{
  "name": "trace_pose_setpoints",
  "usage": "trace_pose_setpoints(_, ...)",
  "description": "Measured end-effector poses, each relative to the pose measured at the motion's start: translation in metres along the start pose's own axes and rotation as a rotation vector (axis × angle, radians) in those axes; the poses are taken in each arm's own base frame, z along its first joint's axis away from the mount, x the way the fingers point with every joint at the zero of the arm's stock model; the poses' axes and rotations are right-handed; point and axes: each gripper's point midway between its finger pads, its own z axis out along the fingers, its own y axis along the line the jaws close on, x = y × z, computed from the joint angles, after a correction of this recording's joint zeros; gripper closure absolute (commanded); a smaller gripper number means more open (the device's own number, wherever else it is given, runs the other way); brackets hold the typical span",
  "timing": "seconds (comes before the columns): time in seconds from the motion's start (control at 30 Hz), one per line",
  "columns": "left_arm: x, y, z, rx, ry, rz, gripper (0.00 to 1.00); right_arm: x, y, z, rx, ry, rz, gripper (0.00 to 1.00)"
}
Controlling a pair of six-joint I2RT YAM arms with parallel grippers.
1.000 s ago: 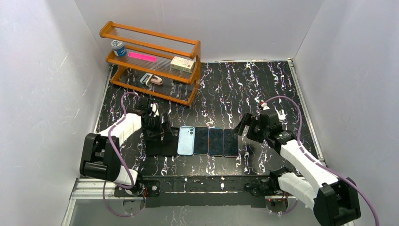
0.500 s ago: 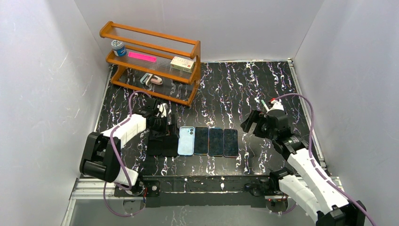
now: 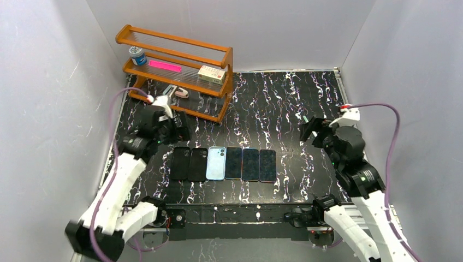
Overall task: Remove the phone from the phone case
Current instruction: Reset both arms
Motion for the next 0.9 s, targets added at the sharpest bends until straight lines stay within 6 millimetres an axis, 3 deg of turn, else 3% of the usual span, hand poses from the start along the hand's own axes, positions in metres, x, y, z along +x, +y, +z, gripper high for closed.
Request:
trace_pose_setpoints(0.1, -0.043, 0.004, -0.057, -0.034, -0.238, -0.022, 0.02, -0.031, 0.0, -0.018, -0.002, -0.1, -0.02, 0.01)
trace_pose_setpoints(0.2, -0.075, 0.013, -0.127, -0.06, -0.5, -0.062, 0.02, -0.059, -0.001, -0.039, -0.007, -0.198, -0.036, 0.01)
trace_pose_setpoints(0.37, -0.086, 0.04, -0.225, -0.108, -0.832, -0.131, 0.02, -0.078, -0.006, -0.062, -0.005, -0.292, -0.066, 0.01)
trace_pose_setpoints(0.53, -0.082, 0.055, -0.251, -0.157, -0.925, -0.141, 0.02, -0.08, -0.008, -0.066, -0.001, -0.311, -0.079, 0.02)
trace_pose_setpoints(0.9, -0.08, 0.068, -0.239, -0.235, -0.912, -0.148, 0.02, -0.072, -0.013, -0.059, 0.01, -0.319, -0.077, 0.01)
